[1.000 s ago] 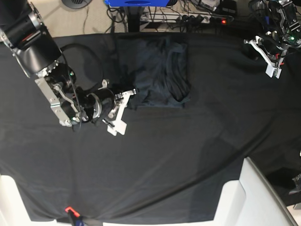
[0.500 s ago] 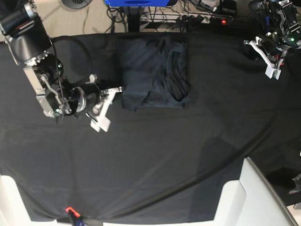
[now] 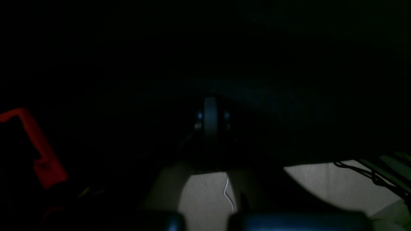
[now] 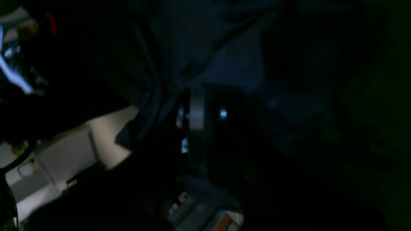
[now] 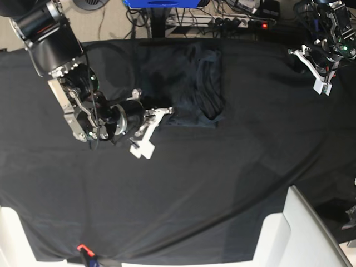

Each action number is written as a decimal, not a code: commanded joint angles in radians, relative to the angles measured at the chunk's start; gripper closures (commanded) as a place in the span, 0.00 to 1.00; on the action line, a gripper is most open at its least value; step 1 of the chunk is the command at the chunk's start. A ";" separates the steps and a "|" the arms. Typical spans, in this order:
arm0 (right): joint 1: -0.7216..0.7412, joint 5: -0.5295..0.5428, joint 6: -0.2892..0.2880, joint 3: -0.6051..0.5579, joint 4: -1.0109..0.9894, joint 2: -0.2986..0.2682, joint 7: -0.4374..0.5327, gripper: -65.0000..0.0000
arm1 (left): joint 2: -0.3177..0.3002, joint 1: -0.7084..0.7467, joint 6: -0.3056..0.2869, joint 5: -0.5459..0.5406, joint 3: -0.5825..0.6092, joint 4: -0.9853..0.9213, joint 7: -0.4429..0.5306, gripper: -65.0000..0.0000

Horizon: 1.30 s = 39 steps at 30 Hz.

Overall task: Fold the T-shirt properly
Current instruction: 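Release the shirt and pull the right gripper back beside the stack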

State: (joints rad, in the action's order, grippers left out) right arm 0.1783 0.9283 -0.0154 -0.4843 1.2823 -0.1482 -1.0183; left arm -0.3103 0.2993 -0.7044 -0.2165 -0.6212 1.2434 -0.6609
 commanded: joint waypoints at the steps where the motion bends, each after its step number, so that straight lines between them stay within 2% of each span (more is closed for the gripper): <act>1: 0.010 0.015 -0.005 0.009 0.015 -0.018 0.002 0.93 | -0.011 0.002 0.006 0.012 -0.004 0.005 -0.010 1.00; 7: -0.039 0.018 -0.005 0.011 0.017 -0.061 0.011 0.93 | -0.011 0.002 0.006 0.012 -0.004 0.005 -0.010 1.00; 20: -0.101 0.018 0.002 0.011 0.018 -0.063 0.039 0.94 | -0.014 0.001 0.006 0.012 -0.002 0.005 -0.010 1.00; 27: -0.118 0.016 0.004 0.117 0.056 -0.075 0.028 0.94 | -0.014 0.001 0.006 0.013 -0.001 0.005 -0.010 1.00; 29: -0.127 0.016 0.035 0.118 0.130 -0.077 0.002 0.94 | -0.014 0.001 0.006 0.013 -0.001 0.005 -0.010 1.00; 31: -0.132 0.016 0.105 0.118 0.216 -0.074 -0.021 0.94 | -0.014 0.001 0.006 0.013 -0.001 0.005 -0.010 1.00; 33: -0.127 0.016 0.150 0.112 0.264 -0.069 -0.035 0.94 | -0.014 0.001 0.006 0.013 -0.001 0.005 -0.010 1.00; 39: -0.036 0.016 0.153 0.111 0.188 -0.038 -0.032 0.94 | -0.014 0.001 0.006 0.013 -0.001 0.005 -0.010 1.00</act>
State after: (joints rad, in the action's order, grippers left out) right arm 0.1268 0.9298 0.1383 -0.3771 1.4567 -0.1833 -1.0573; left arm -0.3134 0.2981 -0.7044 -0.2138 -0.6209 1.2434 -0.6613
